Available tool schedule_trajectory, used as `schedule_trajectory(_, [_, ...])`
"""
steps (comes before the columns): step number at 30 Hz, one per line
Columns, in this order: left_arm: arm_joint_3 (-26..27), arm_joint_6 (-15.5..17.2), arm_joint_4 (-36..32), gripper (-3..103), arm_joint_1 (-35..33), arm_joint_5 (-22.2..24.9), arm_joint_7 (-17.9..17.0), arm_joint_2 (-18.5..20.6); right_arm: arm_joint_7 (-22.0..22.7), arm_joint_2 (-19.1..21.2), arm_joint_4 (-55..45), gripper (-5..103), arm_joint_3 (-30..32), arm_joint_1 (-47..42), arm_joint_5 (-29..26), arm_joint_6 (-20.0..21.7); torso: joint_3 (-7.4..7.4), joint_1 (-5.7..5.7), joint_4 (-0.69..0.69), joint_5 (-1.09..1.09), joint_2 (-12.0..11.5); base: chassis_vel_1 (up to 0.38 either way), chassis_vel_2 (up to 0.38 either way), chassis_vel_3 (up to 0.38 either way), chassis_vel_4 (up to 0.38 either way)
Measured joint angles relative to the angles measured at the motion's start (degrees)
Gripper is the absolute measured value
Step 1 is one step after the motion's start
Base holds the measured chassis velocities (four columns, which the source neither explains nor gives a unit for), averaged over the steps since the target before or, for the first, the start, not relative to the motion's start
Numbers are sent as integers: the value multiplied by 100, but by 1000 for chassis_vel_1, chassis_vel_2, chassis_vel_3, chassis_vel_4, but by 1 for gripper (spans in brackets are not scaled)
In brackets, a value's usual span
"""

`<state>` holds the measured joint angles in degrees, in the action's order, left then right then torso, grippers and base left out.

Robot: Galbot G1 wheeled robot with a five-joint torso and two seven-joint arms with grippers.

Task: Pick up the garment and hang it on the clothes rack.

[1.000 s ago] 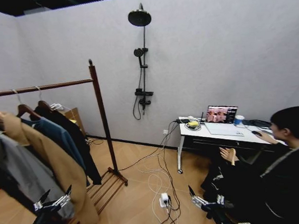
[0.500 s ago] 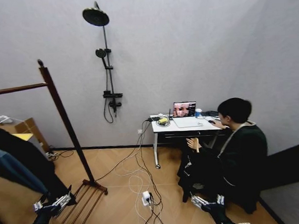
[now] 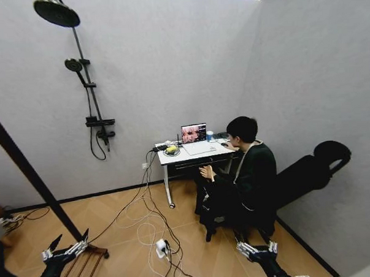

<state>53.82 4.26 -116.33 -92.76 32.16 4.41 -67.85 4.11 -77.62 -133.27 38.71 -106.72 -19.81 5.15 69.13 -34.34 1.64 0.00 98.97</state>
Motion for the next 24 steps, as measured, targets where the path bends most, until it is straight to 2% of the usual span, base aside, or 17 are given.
schedule_trajectory(15, [0,0,0,100,-3,0,-1,0,0,0,0,100,0,-2,0,0,-3,8,-1,0,4,115,-125,-109,115])
schedule_trajectory(24, [0,0,0,100,0,0,0,0,0,0,0,100,0,1,0,0,1,-4,0,1,-2,9,54,-9,-74])
